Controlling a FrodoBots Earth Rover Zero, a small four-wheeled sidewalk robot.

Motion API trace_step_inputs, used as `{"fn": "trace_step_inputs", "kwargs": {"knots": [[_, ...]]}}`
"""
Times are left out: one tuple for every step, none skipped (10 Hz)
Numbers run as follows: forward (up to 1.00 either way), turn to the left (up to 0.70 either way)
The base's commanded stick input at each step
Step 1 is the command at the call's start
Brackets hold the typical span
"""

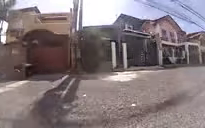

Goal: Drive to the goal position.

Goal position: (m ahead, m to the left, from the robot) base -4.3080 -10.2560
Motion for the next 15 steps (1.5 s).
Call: {"fn": "trace_step_inputs", "kwargs": {"knots": [[0.70, -0.27], [0.70, -0.27], [0.70, -0.27], [0.70, -0.27], [0.70, -0.27], [0.70, 0.00], [0.70, 0.00], [0.70, 0.03], [0.70, 0.27], [0.70, 0.27], [0.70, 0.27], [0.70, 0.27], [0.70, 0.27], [0.70, 0.27], [0.70, 0.27]]}}
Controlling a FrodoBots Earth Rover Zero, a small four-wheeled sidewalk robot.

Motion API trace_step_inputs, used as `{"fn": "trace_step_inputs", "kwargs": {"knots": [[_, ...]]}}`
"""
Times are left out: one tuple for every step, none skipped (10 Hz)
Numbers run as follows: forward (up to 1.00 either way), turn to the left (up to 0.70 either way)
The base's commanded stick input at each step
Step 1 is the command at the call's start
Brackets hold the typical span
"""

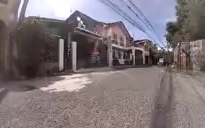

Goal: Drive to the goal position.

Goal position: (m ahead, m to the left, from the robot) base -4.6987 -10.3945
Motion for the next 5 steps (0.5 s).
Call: {"fn": "trace_step_inputs", "kwargs": {"knots": [[0.70, 0.27], [0.70, 0.27], [0.70, 0.27], [0.70, 0.27], [0.70, 0.27]]}}
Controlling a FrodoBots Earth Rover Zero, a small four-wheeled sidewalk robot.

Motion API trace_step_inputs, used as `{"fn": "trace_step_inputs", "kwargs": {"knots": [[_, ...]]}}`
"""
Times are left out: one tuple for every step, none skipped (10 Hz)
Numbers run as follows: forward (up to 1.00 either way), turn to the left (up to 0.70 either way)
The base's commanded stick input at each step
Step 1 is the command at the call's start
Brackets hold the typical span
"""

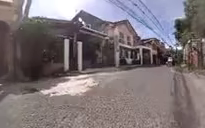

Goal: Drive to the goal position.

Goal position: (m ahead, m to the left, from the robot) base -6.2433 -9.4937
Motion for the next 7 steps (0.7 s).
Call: {"fn": "trace_step_inputs", "kwargs": {"knots": [[0.70, 0.27], [0.70, 0.27], [0.70, 0.27], [0.70, 0.27], [0.70, 0.27], [0.70, 0.27], [0.70, 0.27]]}}
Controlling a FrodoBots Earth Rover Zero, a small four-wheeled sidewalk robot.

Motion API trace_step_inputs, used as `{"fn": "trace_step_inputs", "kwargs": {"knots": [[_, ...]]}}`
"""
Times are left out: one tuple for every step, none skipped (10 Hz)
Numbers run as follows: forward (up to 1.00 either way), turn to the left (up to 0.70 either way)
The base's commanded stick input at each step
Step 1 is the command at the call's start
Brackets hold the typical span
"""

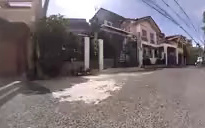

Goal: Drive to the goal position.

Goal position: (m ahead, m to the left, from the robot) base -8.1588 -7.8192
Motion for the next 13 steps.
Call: {"fn": "trace_step_inputs", "kwargs": {"knots": [[0.70, 0.27], [0.70, 0.27], [0.70, 0.27], [0.70, 0.27], [0.70, 0.27], [0.70, 0.27], [0.70, 0.27], [0.70, 0.27], [0.70, 0.27], [0.70, 0.27], [0.70, 0.27], [0.70, 0.27], [0.70, 0.27]]}}
